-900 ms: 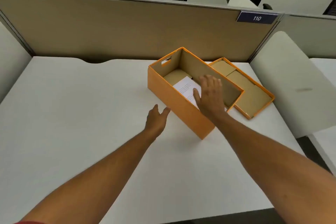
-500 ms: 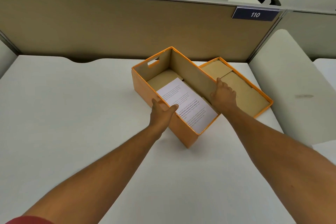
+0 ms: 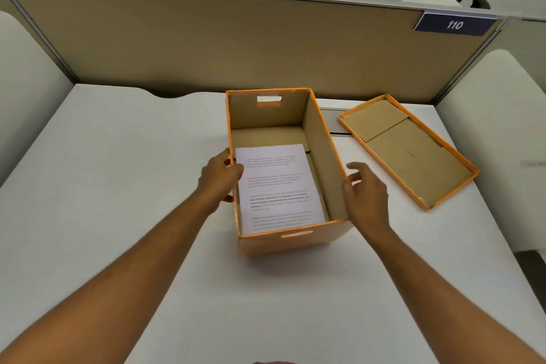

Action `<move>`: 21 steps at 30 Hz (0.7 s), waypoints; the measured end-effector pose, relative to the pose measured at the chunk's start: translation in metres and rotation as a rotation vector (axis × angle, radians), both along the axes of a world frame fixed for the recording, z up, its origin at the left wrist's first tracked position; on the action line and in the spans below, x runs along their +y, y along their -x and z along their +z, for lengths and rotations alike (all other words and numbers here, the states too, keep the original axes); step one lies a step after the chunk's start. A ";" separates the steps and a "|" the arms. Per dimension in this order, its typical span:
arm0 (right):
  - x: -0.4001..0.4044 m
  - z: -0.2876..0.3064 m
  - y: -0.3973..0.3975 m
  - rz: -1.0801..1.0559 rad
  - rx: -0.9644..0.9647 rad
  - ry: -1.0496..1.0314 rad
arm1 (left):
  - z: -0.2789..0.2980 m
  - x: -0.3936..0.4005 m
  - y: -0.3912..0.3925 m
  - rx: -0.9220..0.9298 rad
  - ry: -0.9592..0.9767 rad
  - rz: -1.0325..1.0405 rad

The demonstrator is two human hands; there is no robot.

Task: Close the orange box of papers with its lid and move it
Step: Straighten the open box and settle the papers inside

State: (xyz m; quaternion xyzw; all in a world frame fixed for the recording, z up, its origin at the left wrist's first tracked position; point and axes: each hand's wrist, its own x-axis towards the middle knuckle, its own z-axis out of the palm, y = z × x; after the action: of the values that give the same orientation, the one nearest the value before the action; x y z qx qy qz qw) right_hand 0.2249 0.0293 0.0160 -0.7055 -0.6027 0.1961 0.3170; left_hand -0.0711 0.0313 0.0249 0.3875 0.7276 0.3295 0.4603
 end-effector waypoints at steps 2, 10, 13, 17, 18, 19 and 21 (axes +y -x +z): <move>-0.025 -0.003 0.024 -0.005 0.046 0.003 | -0.002 -0.007 0.027 0.014 0.002 -0.023; -0.074 -0.016 0.069 -0.031 0.054 0.137 | -0.019 -0.035 0.074 -0.035 0.079 -0.103; -0.059 -0.015 0.071 -0.011 0.021 0.169 | -0.025 -0.031 0.073 0.042 0.076 -0.037; -0.018 -0.015 0.082 -0.028 0.111 0.321 | -0.029 -0.022 0.064 0.046 0.010 -0.015; -0.012 -0.017 0.087 -0.020 0.125 0.350 | -0.032 -0.022 0.062 0.026 0.004 -0.047; -0.010 -0.020 0.092 -0.011 0.128 0.357 | -0.036 -0.023 0.060 0.010 -0.004 -0.071; -0.012 -0.027 0.099 -0.026 0.127 0.323 | -0.043 -0.029 0.058 0.005 -0.033 -0.058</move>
State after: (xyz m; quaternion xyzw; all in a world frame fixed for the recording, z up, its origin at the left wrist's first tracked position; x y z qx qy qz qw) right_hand 0.1259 0.0174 -0.0114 -0.7410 -0.5331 0.3306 0.2396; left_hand -0.1294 0.0028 -0.0184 0.4171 0.7117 0.3270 0.4612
